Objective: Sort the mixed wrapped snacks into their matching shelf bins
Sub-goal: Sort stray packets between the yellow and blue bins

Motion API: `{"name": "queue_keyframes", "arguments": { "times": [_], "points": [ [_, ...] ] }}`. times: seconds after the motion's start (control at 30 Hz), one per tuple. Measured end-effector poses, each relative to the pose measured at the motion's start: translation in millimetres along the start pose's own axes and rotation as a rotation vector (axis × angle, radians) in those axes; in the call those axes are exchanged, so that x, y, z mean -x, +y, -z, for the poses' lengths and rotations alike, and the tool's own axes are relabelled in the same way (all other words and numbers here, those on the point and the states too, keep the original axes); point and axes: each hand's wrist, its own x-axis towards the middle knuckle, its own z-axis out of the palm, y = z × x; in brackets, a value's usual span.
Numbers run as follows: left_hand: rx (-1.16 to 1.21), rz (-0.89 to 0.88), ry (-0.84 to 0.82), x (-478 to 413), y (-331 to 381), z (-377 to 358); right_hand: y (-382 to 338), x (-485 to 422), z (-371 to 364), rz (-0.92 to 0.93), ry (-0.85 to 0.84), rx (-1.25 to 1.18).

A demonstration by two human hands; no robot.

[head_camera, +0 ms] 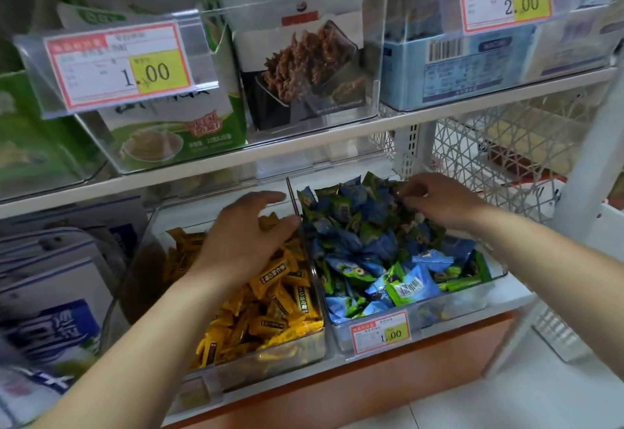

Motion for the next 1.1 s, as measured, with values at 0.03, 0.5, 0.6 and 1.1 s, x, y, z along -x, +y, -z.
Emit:
{"name": "queue_keyframes", "arguments": {
  "times": [0.03,0.5,0.6,1.1],
  "points": [
    [0.008,-0.054,-0.038,2.3,10.6,-5.7,0.2,-1.6,-1.8,0.015,-0.041,0.048],
    [-0.396,-0.354,-0.426,-15.4,77.0,-79.5,-2.9,-25.1,-28.4,-0.118,-0.489,0.091],
    [-0.482,-0.346,-0.577,-24.1,80.5,-84.9,-5.0,-24.6,-31.5,-0.090,-0.555,0.172],
    [-0.500,-0.482,-0.494,-8.5,69.1,-66.7,-4.0,-12.2,-21.0,-0.057,-0.586,-0.029]
  ]
}}
